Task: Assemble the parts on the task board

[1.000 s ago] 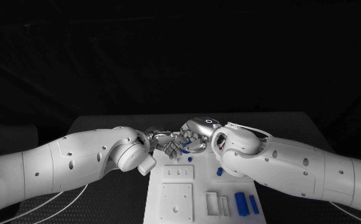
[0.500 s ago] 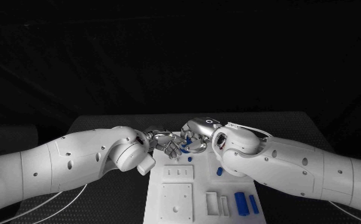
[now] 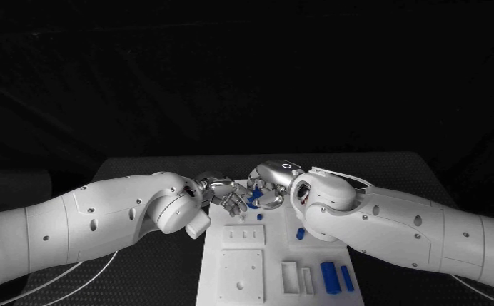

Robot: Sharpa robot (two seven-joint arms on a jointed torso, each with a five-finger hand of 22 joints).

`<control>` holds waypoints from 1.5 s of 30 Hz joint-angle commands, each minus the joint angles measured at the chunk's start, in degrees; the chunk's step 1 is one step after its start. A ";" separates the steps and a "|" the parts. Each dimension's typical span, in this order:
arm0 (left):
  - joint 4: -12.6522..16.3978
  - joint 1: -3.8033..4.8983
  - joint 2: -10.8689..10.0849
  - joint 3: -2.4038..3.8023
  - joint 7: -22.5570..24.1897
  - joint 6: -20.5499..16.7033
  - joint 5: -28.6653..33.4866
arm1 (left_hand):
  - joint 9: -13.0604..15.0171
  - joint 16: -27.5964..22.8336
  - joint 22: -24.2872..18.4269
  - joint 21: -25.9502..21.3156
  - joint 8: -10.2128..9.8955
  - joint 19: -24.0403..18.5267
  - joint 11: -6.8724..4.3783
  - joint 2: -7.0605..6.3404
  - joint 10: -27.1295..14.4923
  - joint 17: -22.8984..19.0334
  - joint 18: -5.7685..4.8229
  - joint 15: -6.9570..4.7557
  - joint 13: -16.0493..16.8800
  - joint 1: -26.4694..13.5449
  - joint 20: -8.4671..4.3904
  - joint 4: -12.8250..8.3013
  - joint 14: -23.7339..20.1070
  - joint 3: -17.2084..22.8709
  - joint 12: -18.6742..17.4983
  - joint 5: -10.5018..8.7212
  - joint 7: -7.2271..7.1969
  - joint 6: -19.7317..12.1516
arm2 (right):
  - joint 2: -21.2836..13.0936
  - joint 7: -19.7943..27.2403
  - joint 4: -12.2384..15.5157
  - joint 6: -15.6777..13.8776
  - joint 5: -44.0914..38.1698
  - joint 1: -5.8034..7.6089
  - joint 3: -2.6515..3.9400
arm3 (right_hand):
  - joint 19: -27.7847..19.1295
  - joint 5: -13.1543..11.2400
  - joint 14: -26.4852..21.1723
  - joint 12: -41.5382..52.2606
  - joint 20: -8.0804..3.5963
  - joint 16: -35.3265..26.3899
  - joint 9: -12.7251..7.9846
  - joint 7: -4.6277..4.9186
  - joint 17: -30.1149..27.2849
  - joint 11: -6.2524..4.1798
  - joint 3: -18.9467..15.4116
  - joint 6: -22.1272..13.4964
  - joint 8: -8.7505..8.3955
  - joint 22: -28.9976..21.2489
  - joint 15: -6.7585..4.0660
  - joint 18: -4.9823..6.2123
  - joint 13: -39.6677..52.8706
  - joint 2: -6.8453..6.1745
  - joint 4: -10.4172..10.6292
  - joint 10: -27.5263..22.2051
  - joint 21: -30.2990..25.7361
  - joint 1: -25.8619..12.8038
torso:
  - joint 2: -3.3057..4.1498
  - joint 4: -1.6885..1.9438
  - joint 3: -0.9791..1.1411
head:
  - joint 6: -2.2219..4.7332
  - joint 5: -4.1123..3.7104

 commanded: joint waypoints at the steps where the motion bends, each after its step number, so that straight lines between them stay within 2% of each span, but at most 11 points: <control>1: 0.00 0.04 0.12 0.02 0.25 0.76 0.19 | 0.06 0.36 0.86 0.20 0.21 -0.13 -0.01 -0.41 0.36 -0.05 0.05 -0.21 0.06 -0.02 -0.14 0.04 0.16 0.31 -0.02 -0.12 -0.03 0.31 | 0.00 0.31 0.20 0.42 -0.67 -0.07 0.03 | 0.34 -0.08 0.30 -0.35 0.00 -0.34 2.56 1.95 0.05 -0.04 0.30 5.28 0.18 0.28 -0.20 0.86 -0.04 0.46 -0.03 0.39 0.07 -0.14 | -0.01 0.02 0.01 | -0.04 0.09; 12: -0.01 0.04 0.55 0.02 -0.54 0.75 -0.61 | 0.21 0.51 1.03 0.43 0.26 -0.13 -0.09 -1.39 0.53 0.01 0.03 -0.25 0.20 -0.02 -0.20 -0.36 0.20 1.14 0.07 0.47 -0.12 0.54 | 0.12 -0.12 0.29 0.28 -0.67 -0.15 0.03 | 0.37 -0.08 0.31 -0.36 0.00 -0.35 2.59 1.95 0.05 -0.04 0.35 5.29 0.17 0.27 -0.20 0.86 -0.04 0.44 -0.02 0.41 0.06 -0.22 | -0.02 -0.02 0.07 | -0.21 0.12; 14: -0.05 0.04 0.60 0.02 -0.61 0.65 -0.61 | 0.23 0.51 1.04 0.48 0.22 -0.13 -0.07 -2.01 0.52 0.01 -0.02 -0.23 0.22 -0.43 -0.18 -0.20 0.17 1.03 0.06 0.31 -0.08 0.50 | 0.13 -0.15 0.29 0.34 -0.67 -0.15 0.03 | 0.37 -0.08 0.31 -0.36 0.00 -0.35 2.59 1.94 0.05 -0.04 0.36 5.30 0.17 0.27 -0.20 0.86 -0.04 0.44 -0.02 0.41 0.06 -0.22 | -0.02 -0.05 0.07 | -0.20 0.12; 18: -0.07 0.04 0.74 0.01 -0.80 0.54 -0.61 | 0.21 0.46 1.01 0.54 -0.06 -0.19 0.05 -4.54 0.33 -0.05 0.01 -0.19 0.26 -2.24 -0.18 1.20 0.02 0.49 -0.07 -0.16 0.07 0.19 | 0.23 -0.30 0.23 0.39 -0.68 -0.19 0.03 | 0.38 -0.08 0.32 -0.37 0.00 -0.36 2.60 1.93 0.05 -0.05 0.42 5.31 0.17 0.27 -0.20 0.86 -0.03 0.43 -0.04 0.42 0.05 -0.20 | -0.03 -0.01 0.05 | -0.27 0.06; 20: -0.03 0.04 0.77 0.01 -0.92 0.68 -0.61 | 0.22 0.44 1.02 0.57 -0.09 -0.20 0.06 -5.02 0.30 -0.06 0.03 -0.19 0.27 -2.46 -0.19 1.42 0.00 0.42 -0.09 -0.22 0.09 0.16 | 0.24 -0.42 0.23 0.37 -0.71 -0.23 0.03 | 0.38 -0.07 0.32 -0.37 -0.01 -0.36 2.61 1.93 0.05 -0.05 0.44 5.32 0.17 0.27 -0.20 0.86 -0.03 0.43 -0.04 0.42 0.05 -0.19 | -0.02 0.00 0.06 | -0.27 0.05; 23: -0.04 0.04 0.81 0.01 -1.06 0.81 -0.70 | 0.25 0.41 1.04 0.65 -0.19 -0.25 0.11 -6.77 0.23 -0.10 0.10 -0.18 0.32 -2.97 -0.18 2.05 -0.07 0.20 -0.13 -0.41 0.14 0.04 | 0.25 -0.48 0.20 0.37 -0.75 -0.25 0.03 | 0.39 -0.07 0.32 -0.37 -0.01 -0.36 2.62 1.93 0.05 -0.05 0.48 5.33 0.17 0.26 -0.21 0.86 -0.03 0.43 -0.05 0.43 0.04 -0.19 | -0.01 -0.01 0.06 | -0.28 0.04; 30: -0.03 0.03 0.81 0.01 -1.66 1.33 -1.42 | 0.31 0.45 1.07 0.73 -0.19 -0.27 0.09 -7.59 0.24 -0.09 0.17 -0.20 0.36 -2.81 -0.20 2.09 -0.06 0.17 -0.12 -0.46 0.12 0.05 | 0.23 -0.64 0.24 0.20 -0.83 -0.26 0.03 | 0.40 -0.07 0.33 -0.37 -0.01 -0.37 2.63 1.93 0.05 -0.06 0.55 5.34 0.17 0.26 -0.21 0.86 -0.03 0.41 -0.05 0.44 0.03 -0.19 | -0.02 -0.02 0.03 | -0.37 0.03; 33: -0.09 0.03 0.84 0.01 -1.70 1.22 -1.48 | 0.34 0.47 1.08 0.79 -0.20 -0.27 0.09 -7.78 0.24 -0.08 0.22 -0.23 0.39 -2.41 -0.22 1.93 -0.05 0.29 -0.11 -0.43 0.11 0.04 | 0.18 -0.66 0.29 0.13 -0.85 -0.26 0.03 | 0.40 -0.07 0.33 -0.38 -0.01 -0.37 2.63 1.93 0.05 -0.06 0.57 5.34 0.16 0.25 -0.21 0.86 -0.03 0.41 -0.05 0.44 0.03 -0.19 | -0.01 0.00 0.03 | -0.44 0.05; 38: -0.22 0.03 0.93 0.01 -1.47 1.17 -1.48 | 0.42 0.53 1.09 0.87 -0.12 -0.24 0.04 -7.33 0.31 -0.06 0.25 -0.25 0.45 -1.84 -0.23 1.83 0.00 0.56 -0.06 -0.36 0.05 0.17 | 0.12 -0.63 0.26 0.29 -0.85 -0.28 0.03 | 0.41 -0.07 0.33 -0.38 -0.02 -0.37 2.64 1.93 0.05 -0.06 0.61 5.35 0.16 0.25 -0.22 0.86 -0.03 0.40 -0.04 0.45 0.02 -0.21 | -0.03 -0.01 0.01 | -0.51 0.06; 41: -0.28 0.02 0.91 0.00 -1.19 1.09 -1.48 | 0.50 0.59 1.07 0.92 -0.06 -0.28 -0.01 -6.05 0.38 -0.04 0.23 -0.24 0.51 -1.35 -0.20 1.81 0.03 0.84 -0.01 -0.22 0.01 0.29 | 0.08 -0.62 0.25 0.45 -0.85 -0.28 0.03 | 0.41 -0.08 0.33 -0.38 -0.02 -0.38 2.64 1.93 0.05 -0.06 0.63 5.35 0.16 0.25 -0.22 0.86 -0.02 0.39 -0.04 0.45 0.02 -0.22 | -0.03 -0.01 0.01 | -0.51 0.06; 45: -0.33 0.02 0.90 0.00 -0.99 1.09 -1.48 | 0.73 0.73 1.05 0.93 0.15 -0.51 -0.17 -3.33 0.61 0.02 0.13 -0.26 0.65 -0.69 -0.17 1.36 0.10 1.25 0.11 -0.06 -0.18 0.70 | 0.09 -0.56 0.24 0.55 -0.85 -0.28 0.03 | 0.42 -0.08 0.33 -0.38 -0.02 -0.38 2.65 1.93 0.05 -0.06 0.65 5.35 0.15 0.24 -0.22 0.86 -0.02 0.37 -0.04 0.45 0.01 -0.22 | -0.05 -0.03 0.04 | -0.52 0.08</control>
